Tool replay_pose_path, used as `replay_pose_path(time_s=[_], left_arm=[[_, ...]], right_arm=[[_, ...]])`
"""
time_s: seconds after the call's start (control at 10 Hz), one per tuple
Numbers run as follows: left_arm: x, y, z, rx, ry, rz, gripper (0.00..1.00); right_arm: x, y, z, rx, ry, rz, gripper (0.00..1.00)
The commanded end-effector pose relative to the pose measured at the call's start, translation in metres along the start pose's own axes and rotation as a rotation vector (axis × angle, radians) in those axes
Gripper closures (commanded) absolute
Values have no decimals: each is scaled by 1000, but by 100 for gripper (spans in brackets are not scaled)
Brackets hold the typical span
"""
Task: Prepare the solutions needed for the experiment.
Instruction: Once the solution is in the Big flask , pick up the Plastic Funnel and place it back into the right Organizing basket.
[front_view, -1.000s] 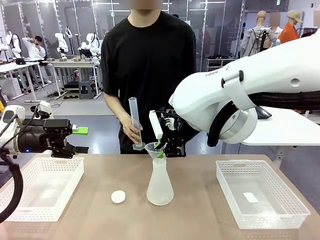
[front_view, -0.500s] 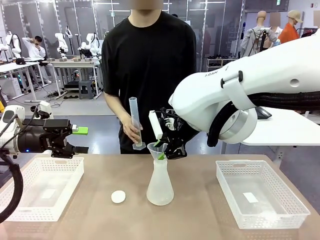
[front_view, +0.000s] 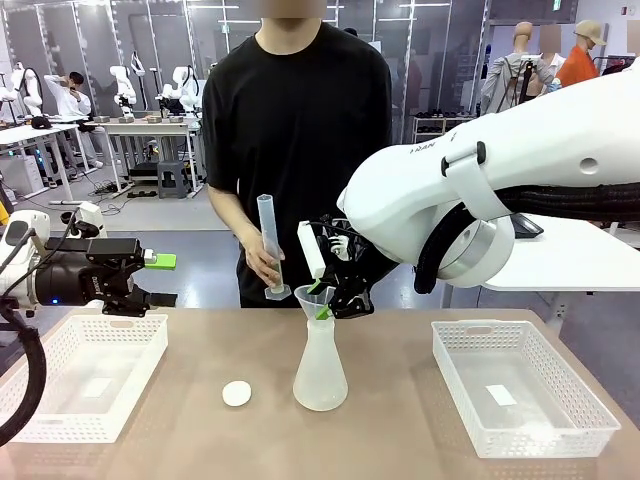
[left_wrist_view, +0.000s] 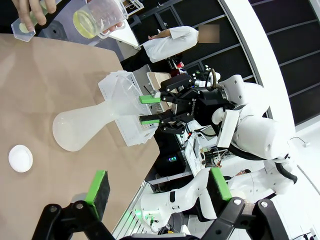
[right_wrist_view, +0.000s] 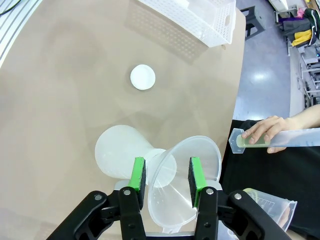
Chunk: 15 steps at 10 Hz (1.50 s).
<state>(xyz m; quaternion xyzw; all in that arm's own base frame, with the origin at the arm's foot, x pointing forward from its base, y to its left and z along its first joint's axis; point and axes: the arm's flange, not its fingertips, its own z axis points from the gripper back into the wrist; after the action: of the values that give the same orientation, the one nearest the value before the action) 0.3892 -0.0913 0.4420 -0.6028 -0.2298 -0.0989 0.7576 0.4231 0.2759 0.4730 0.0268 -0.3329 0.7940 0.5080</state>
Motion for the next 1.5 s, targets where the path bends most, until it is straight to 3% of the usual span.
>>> replay_pose_path(time_s=[0.0,0.3,0.5,0.8,1.0,1.4], left_arm=[[1,-2,-3,-24,-22,16,0],[1,-2,-3,-24,-22,16,0],[1,-2,-3,-24,-22,16,0],[1,-2,-3,-24,-22,16,0],[1,-2,-3,-24,-22,16,0],[1,-2,-3,-24,-22,16,0]], right_arm=[[-1,0,0,0,-4,-2,55],[0,0,0,0,0,0,55],[31,-2,40,-51,43,56,55],[35,-2,97,-73,149,28,55],[5,5,146,-23,342,-181,55],[-38,46,193,-20,293,-647,55]])
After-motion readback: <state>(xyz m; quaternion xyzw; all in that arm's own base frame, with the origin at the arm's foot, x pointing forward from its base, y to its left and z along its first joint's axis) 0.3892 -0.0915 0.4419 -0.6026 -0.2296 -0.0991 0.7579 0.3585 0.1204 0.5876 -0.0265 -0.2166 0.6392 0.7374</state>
